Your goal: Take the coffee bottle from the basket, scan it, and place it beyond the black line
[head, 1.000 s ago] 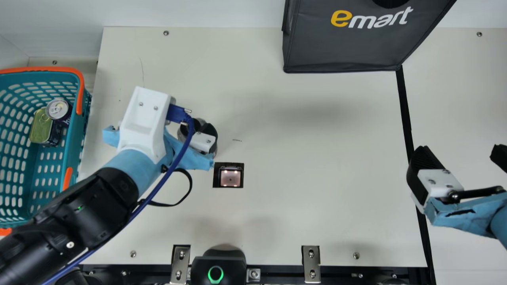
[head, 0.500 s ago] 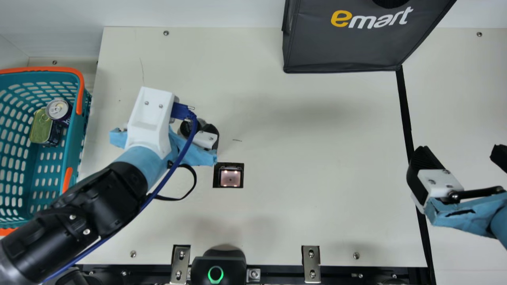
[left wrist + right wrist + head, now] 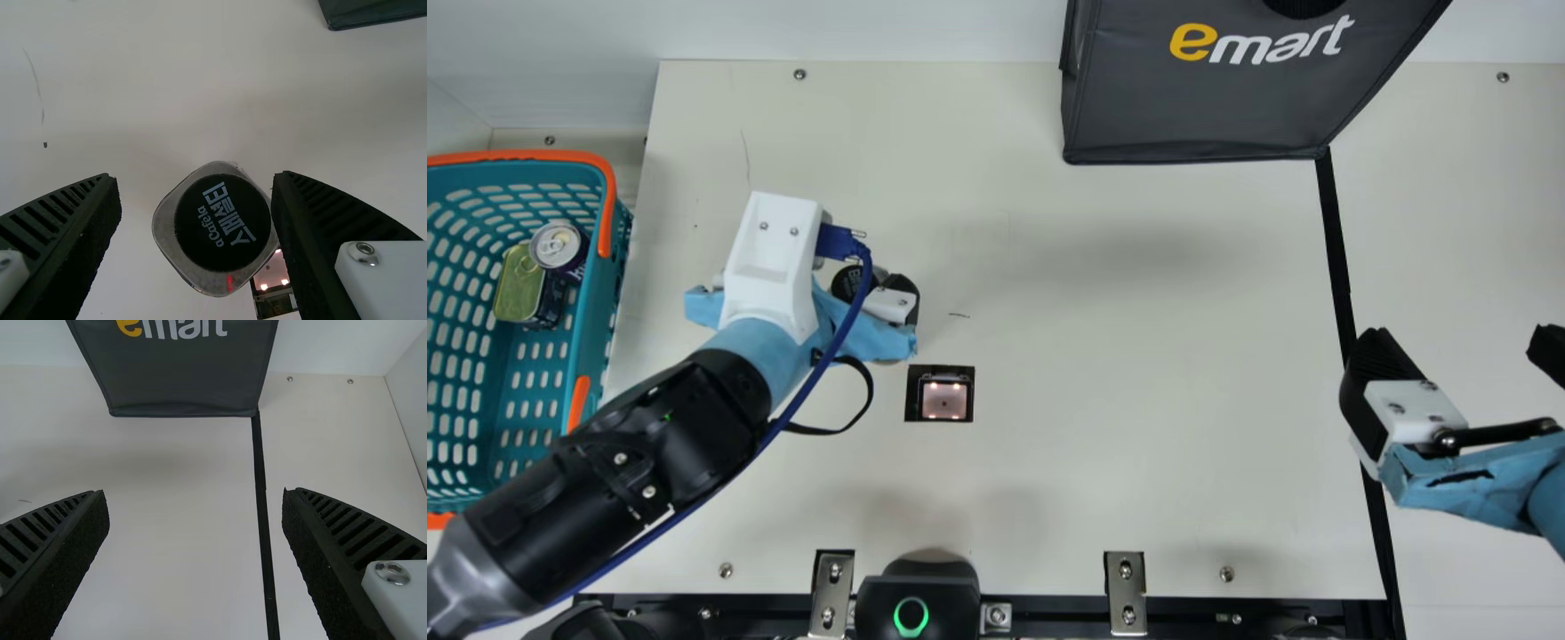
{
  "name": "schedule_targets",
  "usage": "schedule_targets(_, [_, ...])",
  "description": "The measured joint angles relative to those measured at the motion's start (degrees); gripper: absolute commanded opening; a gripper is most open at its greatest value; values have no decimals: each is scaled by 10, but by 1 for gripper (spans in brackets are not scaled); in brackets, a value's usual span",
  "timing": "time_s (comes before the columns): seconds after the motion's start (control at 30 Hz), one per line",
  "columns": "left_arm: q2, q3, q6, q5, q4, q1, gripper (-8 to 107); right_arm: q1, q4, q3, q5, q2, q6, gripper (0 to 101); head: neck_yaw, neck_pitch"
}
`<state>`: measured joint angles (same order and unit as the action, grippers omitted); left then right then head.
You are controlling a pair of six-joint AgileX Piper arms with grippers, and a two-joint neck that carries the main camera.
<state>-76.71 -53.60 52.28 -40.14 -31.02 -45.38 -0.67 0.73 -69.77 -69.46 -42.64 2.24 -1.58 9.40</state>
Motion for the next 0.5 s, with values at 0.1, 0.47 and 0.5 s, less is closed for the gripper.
schedule_targets(0.1, [-3,1,3,7,-2,1,63,0,0,0,0,0,0,91,0,0])
schedule_targets(0.47, [-3,2,3,12,4,0,10,0,0,0,0,0,0,91,0,0])
schedule_targets(0.5, [-2,1,0,13,6,0,10,0,0,0,0,0,0,91,0,1])
